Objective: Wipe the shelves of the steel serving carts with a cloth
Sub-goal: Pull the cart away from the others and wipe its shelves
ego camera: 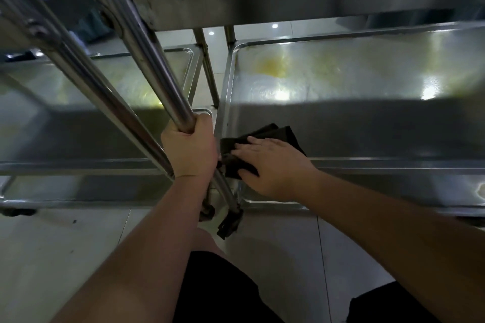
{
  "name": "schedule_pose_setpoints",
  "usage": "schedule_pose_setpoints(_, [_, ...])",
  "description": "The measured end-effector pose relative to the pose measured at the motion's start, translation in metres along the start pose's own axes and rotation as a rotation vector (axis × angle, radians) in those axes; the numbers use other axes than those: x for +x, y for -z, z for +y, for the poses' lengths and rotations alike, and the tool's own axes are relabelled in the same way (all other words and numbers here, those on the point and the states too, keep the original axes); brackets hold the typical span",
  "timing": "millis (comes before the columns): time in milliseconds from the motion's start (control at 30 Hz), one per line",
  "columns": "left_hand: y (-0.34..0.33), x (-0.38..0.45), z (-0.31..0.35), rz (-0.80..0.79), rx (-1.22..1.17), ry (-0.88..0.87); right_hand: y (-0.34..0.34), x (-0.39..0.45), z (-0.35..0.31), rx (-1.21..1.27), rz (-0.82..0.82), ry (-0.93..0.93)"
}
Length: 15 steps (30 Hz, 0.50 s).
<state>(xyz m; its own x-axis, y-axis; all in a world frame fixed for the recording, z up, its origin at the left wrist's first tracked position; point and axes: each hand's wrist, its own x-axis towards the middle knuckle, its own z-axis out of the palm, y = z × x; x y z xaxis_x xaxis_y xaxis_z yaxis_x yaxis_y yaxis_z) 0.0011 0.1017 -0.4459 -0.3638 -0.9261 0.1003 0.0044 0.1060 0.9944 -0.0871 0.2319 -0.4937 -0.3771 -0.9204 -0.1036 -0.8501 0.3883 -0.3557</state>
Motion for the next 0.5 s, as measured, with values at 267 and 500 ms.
schedule_pose_setpoints(267, [0.014,-0.004,-0.007,-0.017,0.302,-0.060,0.003,-0.049,0.033,-0.094,0.107,-0.097])
schedule_pose_setpoints(500, [0.036,-0.064,-0.040,0.005,0.503,-0.513,0.012,-0.090,0.070,-0.154,0.126,-0.137])
